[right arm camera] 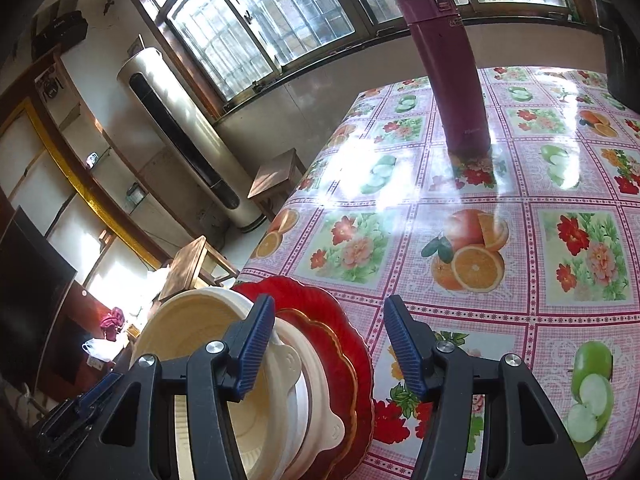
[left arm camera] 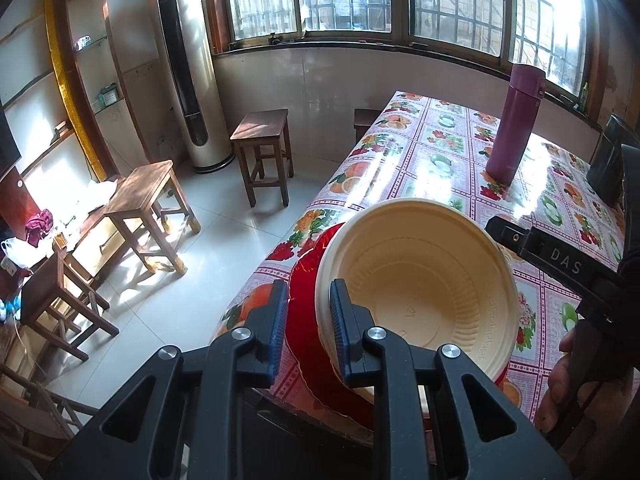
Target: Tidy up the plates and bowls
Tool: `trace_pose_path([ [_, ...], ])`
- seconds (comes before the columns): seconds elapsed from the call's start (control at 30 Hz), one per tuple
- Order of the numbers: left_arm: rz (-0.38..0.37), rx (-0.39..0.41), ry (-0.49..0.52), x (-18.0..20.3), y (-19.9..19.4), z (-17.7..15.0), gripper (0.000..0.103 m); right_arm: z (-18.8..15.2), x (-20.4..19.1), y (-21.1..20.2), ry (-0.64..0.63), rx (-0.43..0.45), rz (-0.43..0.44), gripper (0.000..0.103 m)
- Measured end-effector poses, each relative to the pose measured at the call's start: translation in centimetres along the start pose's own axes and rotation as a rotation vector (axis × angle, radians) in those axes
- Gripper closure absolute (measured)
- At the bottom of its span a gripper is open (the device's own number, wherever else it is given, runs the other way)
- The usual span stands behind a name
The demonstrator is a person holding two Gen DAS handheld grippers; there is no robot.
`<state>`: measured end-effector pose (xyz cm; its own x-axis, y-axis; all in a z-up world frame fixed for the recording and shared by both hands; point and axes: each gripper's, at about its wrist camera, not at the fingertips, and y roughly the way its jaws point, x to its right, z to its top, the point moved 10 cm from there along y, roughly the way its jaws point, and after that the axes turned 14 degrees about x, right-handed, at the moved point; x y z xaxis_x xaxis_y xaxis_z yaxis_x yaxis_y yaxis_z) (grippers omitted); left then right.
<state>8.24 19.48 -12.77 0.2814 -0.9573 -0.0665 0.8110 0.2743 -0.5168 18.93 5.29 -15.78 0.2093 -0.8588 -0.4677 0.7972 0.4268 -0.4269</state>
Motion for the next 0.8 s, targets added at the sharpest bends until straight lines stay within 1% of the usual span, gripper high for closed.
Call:
trace_pose_path([
  [0.07,0.018,0.014,0.013,-0.1,-0.1,0.2,0.078,-0.1,0.1,0.0,-0.001,0.003,-0.001,0.044],
  [0.2,0.067,0.063,0.036,-0.6,-0.8,1.1,0.077,-0.1,0.4,0.1,0.004,-0.003,0.005,0.044],
  [0.27,0.081,0.085,0.037,-0.8,-1.2,1.5,0.066,-0.1,0.4,0.1,0.008,-0.004,0.006,0.044],
  [0.3,0.092,0.098,0.04,-0.9,-1.5,1.7,0.056,-0.1,0.4,0.1,0.009,-0.004,0.007,0.044],
  [0.33,0.104,0.112,0.046,-1.0,-1.7,1.9,0.049,-0.1,0.4,0.0,0.009,-0.004,0.008,0.044],
  [0.37,0.116,0.124,0.053,-1.1,-1.9,2.1,0.046,-0.1,0.4,-0.1,0.01,-0.004,0.011,0.044],
  [0.43,0.126,0.139,0.059,-1.0,-2.2,2.4,0.036,0.1,0.5,-0.4,0.013,0.008,0.016,0.044],
  [0.47,0.127,0.142,0.057,-1.0,-2.3,2.5,0.033,0.3,0.6,-0.7,0.014,0.02,0.016,0.044],
  [0.53,0.131,0.148,0.051,-1.0,-2.5,2.6,0.024,0.8,0.8,-1.3,0.011,0.047,0.022,0.043],
  [0.67,0.133,0.145,0.041,-0.8,-2.5,2.7,0.022,1.7,1.0,-2.8,-0.001,0.096,0.037,0.043],
  [0.8,0.135,0.141,0.043,-0.2,-2.7,2.6,0.022,2.2,1.2,-4.3,0.01,0.121,0.067,0.043],
])
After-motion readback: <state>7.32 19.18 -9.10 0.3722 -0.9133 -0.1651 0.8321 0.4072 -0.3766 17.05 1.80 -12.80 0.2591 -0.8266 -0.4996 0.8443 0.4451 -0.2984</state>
